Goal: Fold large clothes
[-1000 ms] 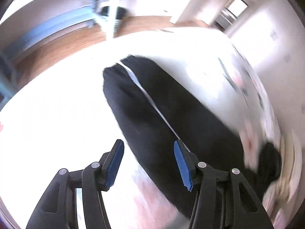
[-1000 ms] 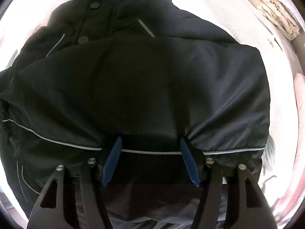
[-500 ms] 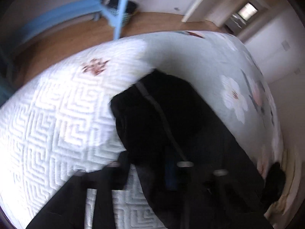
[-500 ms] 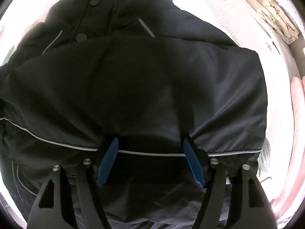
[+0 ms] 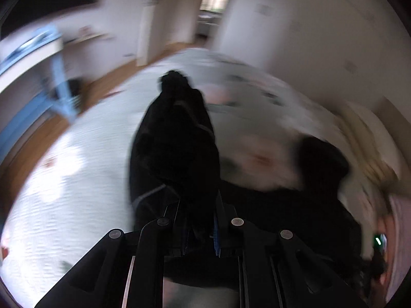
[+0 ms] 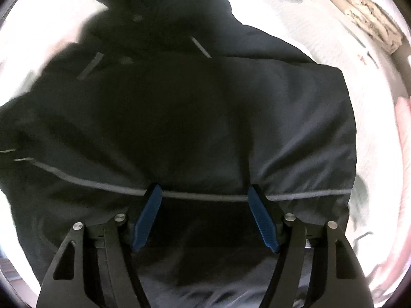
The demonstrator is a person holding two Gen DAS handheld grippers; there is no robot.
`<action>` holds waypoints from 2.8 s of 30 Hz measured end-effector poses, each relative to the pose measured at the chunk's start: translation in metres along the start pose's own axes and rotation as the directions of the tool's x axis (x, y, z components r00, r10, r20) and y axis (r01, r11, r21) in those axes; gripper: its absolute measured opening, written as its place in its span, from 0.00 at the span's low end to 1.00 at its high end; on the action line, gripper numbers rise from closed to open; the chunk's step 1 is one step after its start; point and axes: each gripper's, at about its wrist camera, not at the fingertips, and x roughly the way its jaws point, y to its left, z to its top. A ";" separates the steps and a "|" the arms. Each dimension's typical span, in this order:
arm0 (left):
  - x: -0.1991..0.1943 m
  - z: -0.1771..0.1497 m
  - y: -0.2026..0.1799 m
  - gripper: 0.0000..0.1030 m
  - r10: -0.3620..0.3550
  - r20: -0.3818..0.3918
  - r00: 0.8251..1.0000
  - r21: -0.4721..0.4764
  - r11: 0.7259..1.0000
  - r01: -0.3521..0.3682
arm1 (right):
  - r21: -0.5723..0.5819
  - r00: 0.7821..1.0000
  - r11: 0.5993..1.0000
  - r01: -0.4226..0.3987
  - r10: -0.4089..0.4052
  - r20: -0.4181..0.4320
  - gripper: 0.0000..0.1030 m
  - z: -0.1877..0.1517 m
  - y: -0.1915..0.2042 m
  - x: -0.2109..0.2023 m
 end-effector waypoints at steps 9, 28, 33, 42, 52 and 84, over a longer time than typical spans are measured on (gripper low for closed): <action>0.013 -0.075 -0.220 0.14 -0.389 -0.097 0.916 0.161 0.902 0.400 | 0.008 0.994 0.994 -0.106 0.105 0.039 0.71 -0.045 -0.017 -0.046; 0.109 -0.220 -0.319 0.67 -0.467 -0.573 0.673 0.021 0.813 0.582 | 0.127 0.980 0.972 -0.196 0.190 0.059 0.71 -0.076 -0.134 -0.060; 0.071 -0.212 -0.279 0.67 -0.426 -0.525 0.737 -0.009 0.869 0.496 | 0.115 0.932 0.927 -0.357 0.345 0.110 0.73 -0.046 -0.124 -0.067; 0.041 -0.168 -0.194 0.67 -0.311 -0.356 0.881 -0.090 0.950 0.299 | 0.180 0.868 0.854 -0.488 0.497 -0.007 0.26 -0.015 -0.088 0.001; 0.101 -0.145 -0.180 0.66 -0.001 -0.391 0.920 0.101 0.994 0.044 | 0.113 0.935 0.939 -0.324 0.300 0.189 0.23 -0.024 -0.151 -0.092; 0.179 -0.134 -0.228 0.69 0.005 -0.380 0.925 0.309 0.943 0.122 | 0.020 0.997 0.997 -0.069 0.069 -0.019 0.37 0.006 -0.104 0.014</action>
